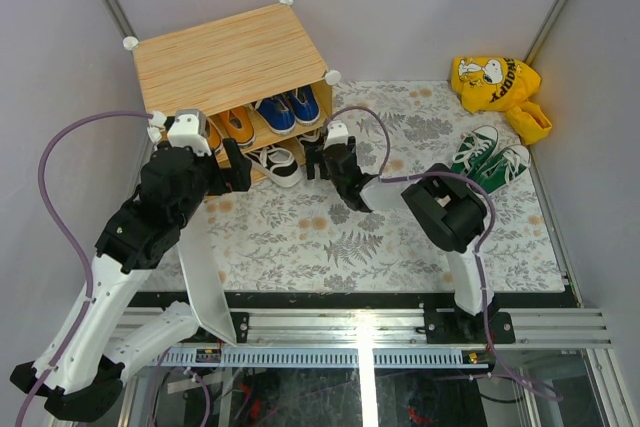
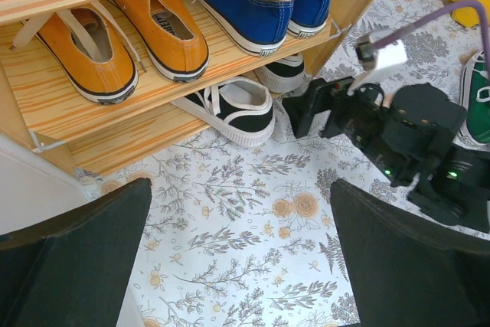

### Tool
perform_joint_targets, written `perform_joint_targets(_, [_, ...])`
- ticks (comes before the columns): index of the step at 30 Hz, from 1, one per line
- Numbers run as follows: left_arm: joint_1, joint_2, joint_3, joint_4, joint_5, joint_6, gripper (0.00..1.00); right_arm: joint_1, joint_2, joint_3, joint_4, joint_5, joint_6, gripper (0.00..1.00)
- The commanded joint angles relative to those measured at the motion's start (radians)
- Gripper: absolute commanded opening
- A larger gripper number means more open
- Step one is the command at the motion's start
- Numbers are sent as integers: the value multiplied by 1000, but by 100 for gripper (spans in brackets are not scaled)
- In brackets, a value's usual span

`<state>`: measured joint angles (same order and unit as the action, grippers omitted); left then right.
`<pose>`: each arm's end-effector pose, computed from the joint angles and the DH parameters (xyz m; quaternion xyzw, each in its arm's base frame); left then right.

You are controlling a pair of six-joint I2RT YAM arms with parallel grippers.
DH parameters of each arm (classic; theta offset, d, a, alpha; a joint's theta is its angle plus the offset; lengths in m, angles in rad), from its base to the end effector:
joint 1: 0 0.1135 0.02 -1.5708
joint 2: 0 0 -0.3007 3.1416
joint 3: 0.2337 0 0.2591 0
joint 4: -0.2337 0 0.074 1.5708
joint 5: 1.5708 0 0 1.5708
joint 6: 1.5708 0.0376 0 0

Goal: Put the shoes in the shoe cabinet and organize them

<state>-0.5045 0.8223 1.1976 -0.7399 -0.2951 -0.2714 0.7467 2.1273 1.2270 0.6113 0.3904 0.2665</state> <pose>0.1196 -0.0536 0.4428 0.0119 0.8188 -0.1002 0.5651 0.3669 0.3201 0.1776 -0.0743 0.7914 0.1487 0.5883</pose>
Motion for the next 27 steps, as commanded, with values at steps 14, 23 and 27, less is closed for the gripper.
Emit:
perform_joint_targets(14, [-6, 6, 11, 29, -9, 24, 100, 75, -157, -166, 256, -337, -94, 95])
perform_joint_targets(23, [-6, 8, 2, 32, -5, 24, 100, 75, -21, -19, 261, -360, -132, 95])
perform_joint_targets(27, [-7, 1, -7, 35, -4, 26, 100, 75, 26, 40, 240, -379, -160, 95])
